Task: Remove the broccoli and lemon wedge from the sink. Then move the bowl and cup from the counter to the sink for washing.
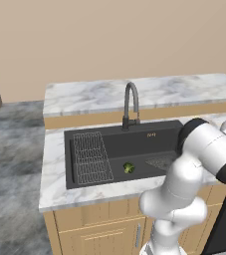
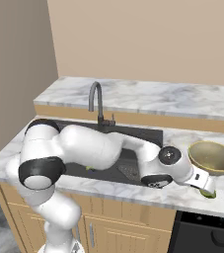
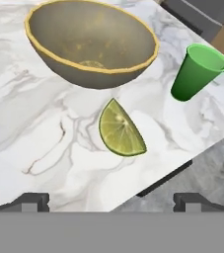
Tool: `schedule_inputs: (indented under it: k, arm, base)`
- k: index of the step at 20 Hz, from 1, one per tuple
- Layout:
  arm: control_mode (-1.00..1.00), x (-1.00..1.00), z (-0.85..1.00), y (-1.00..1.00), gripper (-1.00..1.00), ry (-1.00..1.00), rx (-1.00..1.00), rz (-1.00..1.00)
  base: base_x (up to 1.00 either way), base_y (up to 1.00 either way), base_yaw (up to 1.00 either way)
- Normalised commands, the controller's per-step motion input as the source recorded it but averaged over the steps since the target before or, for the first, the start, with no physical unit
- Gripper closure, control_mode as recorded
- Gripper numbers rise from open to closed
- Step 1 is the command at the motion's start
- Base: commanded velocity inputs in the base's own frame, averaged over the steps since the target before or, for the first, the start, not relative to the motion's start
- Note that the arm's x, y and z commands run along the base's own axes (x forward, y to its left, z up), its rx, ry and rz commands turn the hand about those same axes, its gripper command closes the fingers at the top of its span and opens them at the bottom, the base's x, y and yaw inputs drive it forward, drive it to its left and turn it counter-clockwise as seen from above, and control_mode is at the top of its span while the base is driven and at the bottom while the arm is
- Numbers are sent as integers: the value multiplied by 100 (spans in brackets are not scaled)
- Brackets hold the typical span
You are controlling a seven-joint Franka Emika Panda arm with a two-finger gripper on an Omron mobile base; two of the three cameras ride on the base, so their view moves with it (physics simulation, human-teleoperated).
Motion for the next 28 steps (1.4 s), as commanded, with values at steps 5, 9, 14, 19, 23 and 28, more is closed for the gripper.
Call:
schedule_inputs:
  k: [5,9,14,19,23,28]
  arm:
    - [-100,0,36,32,-100,2,-8,0]
    - [-100,0,42,34,-100,9,-2,0]
    - [-100,0,44,38,-100,15,0,0]
    - [-100,0,39,38,-100,18,0,0]
    - [-100,0,17,43,-100,2,3,2]
    - [-100,0,7,35,-100,0,16,5]
  base:
    - [0,0,0]
    - [0,0,0]
    - [0,0,0]
    - [0,0,0]
    - [0,0,0]
    - [0,0,0]
